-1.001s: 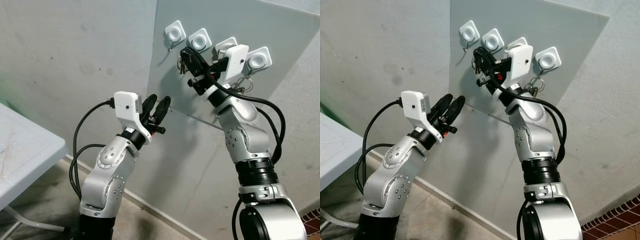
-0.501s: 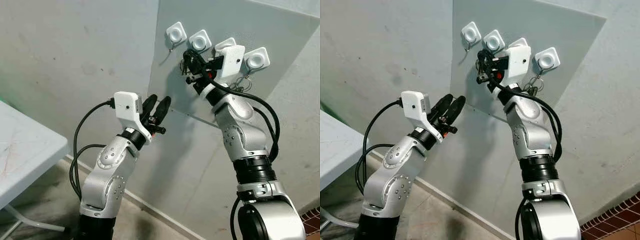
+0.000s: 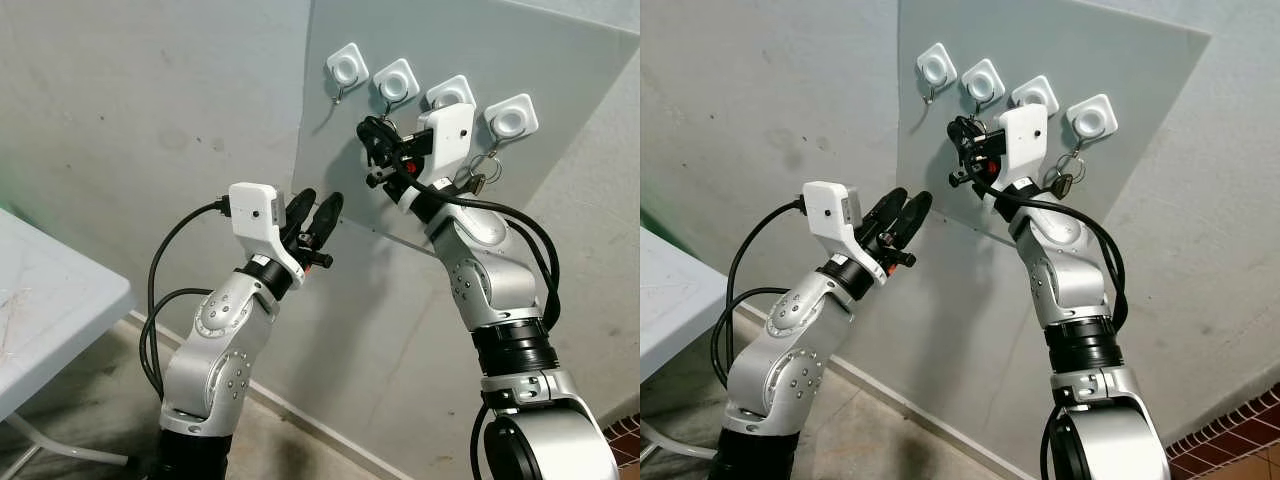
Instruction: Hang keys on a hook
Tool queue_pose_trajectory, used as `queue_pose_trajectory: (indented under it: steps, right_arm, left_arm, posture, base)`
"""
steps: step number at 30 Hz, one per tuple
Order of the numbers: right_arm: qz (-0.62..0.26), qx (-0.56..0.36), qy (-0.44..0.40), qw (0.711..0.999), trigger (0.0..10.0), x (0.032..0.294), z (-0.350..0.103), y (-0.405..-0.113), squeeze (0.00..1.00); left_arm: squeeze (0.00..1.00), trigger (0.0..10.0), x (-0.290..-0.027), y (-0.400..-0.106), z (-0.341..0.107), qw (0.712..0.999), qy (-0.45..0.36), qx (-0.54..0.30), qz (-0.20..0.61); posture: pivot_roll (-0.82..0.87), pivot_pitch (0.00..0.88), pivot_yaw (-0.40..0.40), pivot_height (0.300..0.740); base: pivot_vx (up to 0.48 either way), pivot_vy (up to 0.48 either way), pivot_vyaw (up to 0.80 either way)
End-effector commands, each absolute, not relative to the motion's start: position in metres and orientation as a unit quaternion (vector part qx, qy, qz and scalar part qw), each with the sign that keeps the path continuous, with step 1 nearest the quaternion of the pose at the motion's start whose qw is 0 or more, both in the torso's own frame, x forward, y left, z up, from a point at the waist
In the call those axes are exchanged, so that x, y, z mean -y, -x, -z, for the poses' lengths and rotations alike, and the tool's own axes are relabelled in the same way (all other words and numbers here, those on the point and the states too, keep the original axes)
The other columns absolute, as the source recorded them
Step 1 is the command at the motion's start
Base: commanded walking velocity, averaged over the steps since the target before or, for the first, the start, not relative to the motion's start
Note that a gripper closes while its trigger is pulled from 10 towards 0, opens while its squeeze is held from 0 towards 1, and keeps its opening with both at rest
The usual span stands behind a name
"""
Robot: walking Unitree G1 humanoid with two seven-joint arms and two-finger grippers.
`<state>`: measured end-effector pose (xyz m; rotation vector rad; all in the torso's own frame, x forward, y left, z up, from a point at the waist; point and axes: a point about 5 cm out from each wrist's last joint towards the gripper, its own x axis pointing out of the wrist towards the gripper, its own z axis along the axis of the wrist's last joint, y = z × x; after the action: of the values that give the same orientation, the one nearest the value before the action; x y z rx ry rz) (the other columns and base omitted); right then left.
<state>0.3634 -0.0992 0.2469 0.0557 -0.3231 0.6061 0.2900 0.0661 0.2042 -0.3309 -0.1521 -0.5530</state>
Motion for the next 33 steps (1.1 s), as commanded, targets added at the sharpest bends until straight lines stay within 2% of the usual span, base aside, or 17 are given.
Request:
queue_pose_trajectory:
  steps: [1, 6, 7, 8, 9, 15, 25, 33]
  right_arm:
    - [-0.300, 0.127, -0.021, 0.945, 10.0, 0.100, -0.233, -0.363, 0.00]
    - [-0.300, 0.126, -0.027, 0.945, 10.0, 0.100, -0.233, -0.363, 0.00]
    - [-0.300, 0.129, -0.036, 0.944, 10.0, 0.101, -0.233, -0.363, 0.84]
    - [-0.300, 0.132, -0.042, 0.944, 10.0, 0.101, -0.234, -0.363, 0.84]
    - [-0.300, 0.140, -0.050, 0.942, 10.0, 0.102, -0.235, -0.363, 1.00]
    - [-0.304, 0.184, -0.068, 0.932, 10.0, 0.107, -0.241, -0.360, 1.00]
    - [-0.307, 0.193, -0.090, 0.928, 10.0, 0.109, -0.237, -0.356, 1.00]
    - [-0.320, 0.165, -0.095, 0.928, 10.0, 0.114, -0.204, -0.343, 1.00]
  left_arm:
    - [0.00, 10.0, -0.063, -0.288, -0.208, 0.944, 0.165, 0.079, 0.275]
    - [0.00, 10.0, -0.063, -0.287, -0.208, 0.944, 0.165, 0.078, 0.274]
    - [0.00, 10.0, -0.063, -0.287, -0.208, 0.944, 0.165, 0.078, 0.274]
    - [0.00, 10.0, -0.063, -0.287, -0.208, 0.944, 0.165, 0.078, 0.274]
    - [0.00, 10.0, -0.063, -0.287, -0.207, 0.944, 0.165, 0.078, 0.273]
    - [0.00, 10.0, -0.064, -0.288, -0.208, 0.946, 0.164, 0.079, 0.268]
    - [0.00, 10.0, -0.063, -0.287, -0.205, 0.948, 0.161, 0.078, 0.264]
    - [0.00, 10.0, -0.067, -0.287, -0.199, 0.951, 0.151, 0.074, 0.261]
  posture:
    - [0.16, 0.000, -0.109, 0.740]
    - [0.17, 0.000, -0.112, 0.740]
    - [0.17, 0.000, -0.112, 0.740]
    - [0.17, 0.000, -0.112, 0.740]
    - [0.17, 0.000, -0.112, 0.740]
    - [0.17, 0.000, -0.113, 0.740]
    - [0.16, 0.000, -0.111, 0.740]
    - [0.17, 0.000, -0.113, 0.740]
  base:
    - [0.000, 0.000, 0.00]
    - [0.000, 0.000, 0.00]
    - [0.000, 0.000, 0.00]
    - [0.000, 0.000, 0.00]
    - [0.000, 0.000, 0.00]
    - [0.000, 0.000, 0.00]
    - [0.000, 0.000, 0.00]
    - [0.000, 0.000, 0.00]
